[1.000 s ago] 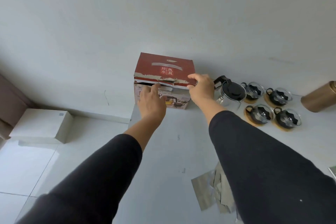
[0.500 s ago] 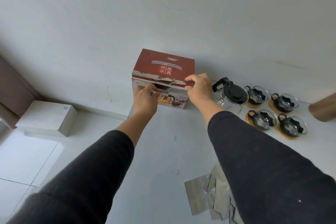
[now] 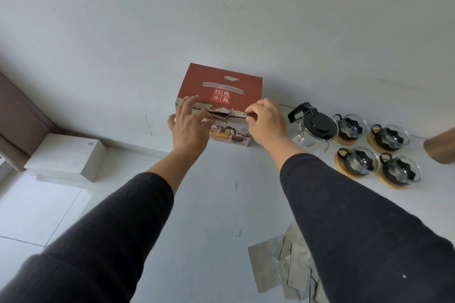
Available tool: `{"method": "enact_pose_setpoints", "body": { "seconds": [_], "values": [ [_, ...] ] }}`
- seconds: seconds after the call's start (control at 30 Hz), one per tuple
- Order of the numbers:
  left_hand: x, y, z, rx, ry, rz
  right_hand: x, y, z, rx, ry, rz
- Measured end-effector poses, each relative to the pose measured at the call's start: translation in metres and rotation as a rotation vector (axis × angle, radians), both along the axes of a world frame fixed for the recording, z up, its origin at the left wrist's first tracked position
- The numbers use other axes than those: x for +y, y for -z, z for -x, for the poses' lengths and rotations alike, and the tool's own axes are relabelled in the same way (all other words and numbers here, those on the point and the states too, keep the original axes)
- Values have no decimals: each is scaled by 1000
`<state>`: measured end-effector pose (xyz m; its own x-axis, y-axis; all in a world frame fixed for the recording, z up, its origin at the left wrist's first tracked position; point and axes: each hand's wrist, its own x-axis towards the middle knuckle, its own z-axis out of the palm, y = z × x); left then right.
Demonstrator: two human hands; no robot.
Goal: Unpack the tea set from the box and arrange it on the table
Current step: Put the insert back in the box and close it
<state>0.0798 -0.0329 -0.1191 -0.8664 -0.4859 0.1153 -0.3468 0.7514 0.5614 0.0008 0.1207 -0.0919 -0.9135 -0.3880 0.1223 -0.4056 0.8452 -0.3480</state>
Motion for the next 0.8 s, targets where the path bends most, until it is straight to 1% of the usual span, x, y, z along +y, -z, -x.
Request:
{"method": "enact_pose_setpoints", "body": {
  "seconds": [0.1, 0.17, 0.2, 0.23, 0.27, 0.37, 0.4, 0.43, 0.57, 0.8],
  "values": [
    [0, 2, 5, 48, -70, -85, 0, 2, 1, -21, -20, 57],
    [4, 1, 6, 80, -185, -119, 0, 3, 1, -29, -12, 78],
    [7, 0, 7, 84, -244, -175, -1, 3, 1, -33, -10, 79],
    [12, -3, 6, 79, -301, -281, -1, 3, 1, -35, -7, 78],
    [18, -4, 6, 75, -361, -432, -1, 4, 2, -35, -3, 78],
    [32, 1, 10, 95, -558, -978, -2, 4, 3, -36, 8, 80],
    [35, 3, 12, 113, -585, -1099, -3, 4, 4, -37, 9, 77],
    [37, 4, 15, 127, -583, -1147, -3, 4, 4, -40, 10, 74],
    [37, 3, 25, 154, -568, -1147, -3, 3, 6, -45, 7, 73],
    [39, -9, 27, 214, -629, -1403, -3, 3, 9, -57, 1, 95]
  ]
}}
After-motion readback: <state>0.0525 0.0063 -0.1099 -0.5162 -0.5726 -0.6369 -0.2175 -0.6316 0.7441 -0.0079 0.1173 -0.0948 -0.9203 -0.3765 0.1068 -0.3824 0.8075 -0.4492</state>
